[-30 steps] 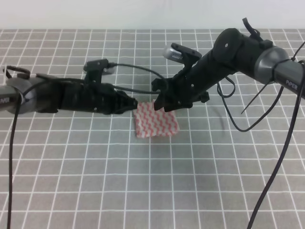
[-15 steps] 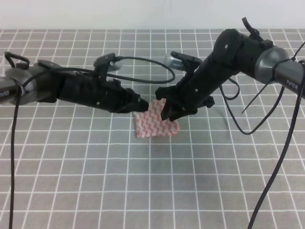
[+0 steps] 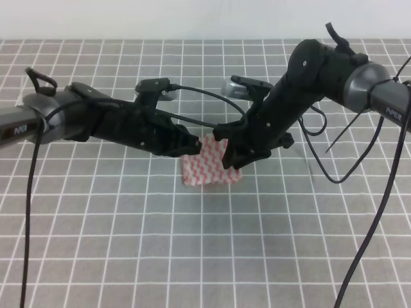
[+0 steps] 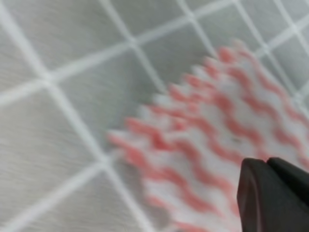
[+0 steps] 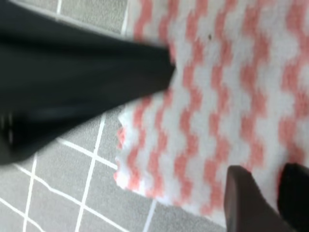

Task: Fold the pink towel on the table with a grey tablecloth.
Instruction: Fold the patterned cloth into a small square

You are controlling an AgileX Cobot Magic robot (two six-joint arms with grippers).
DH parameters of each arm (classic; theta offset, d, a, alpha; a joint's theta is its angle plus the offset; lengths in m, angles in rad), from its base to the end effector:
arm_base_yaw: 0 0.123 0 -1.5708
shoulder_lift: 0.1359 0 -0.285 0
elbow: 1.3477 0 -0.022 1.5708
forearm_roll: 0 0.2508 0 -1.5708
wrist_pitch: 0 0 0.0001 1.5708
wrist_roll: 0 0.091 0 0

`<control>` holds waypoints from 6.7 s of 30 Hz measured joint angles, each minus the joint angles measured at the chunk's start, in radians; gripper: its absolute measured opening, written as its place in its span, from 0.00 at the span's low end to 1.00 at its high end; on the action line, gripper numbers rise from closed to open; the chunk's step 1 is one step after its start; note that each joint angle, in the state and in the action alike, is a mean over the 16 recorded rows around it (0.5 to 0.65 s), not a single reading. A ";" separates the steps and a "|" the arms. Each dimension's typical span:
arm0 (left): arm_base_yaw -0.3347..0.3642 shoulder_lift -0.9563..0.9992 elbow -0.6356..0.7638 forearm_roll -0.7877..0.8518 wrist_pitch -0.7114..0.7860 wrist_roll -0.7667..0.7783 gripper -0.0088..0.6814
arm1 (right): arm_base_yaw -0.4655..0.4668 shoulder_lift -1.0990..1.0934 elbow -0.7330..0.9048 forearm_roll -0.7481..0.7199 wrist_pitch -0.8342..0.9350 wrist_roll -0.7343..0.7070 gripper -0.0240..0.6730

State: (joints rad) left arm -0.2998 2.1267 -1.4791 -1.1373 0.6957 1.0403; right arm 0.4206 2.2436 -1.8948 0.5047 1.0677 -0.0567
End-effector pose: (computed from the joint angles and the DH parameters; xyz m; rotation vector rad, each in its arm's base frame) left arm 0.4162 -0.1841 0.1699 0.6448 2.3507 -0.8904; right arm 0.4209 0.2305 0.1974 -0.4107 2.8718 0.7477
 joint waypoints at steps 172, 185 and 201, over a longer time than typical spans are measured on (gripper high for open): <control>0.092 -0.254 -0.066 0.223 0.058 -0.119 0.01 | 0.041 -0.055 -0.083 -0.176 0.049 0.028 0.01; 0.092 -0.870 0.410 0.224 -0.277 -0.119 0.01 | 0.040 -0.413 0.090 -0.231 -0.049 0.029 0.01; 0.091 -1.814 0.992 0.214 -0.464 -0.167 0.01 | 0.072 -0.902 0.544 -0.156 -0.307 0.029 0.01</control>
State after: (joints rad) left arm -0.2085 0.3127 -0.4872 -0.9231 0.2320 0.8737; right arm 0.4926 1.3414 -1.3510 0.3488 0.7608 -0.0279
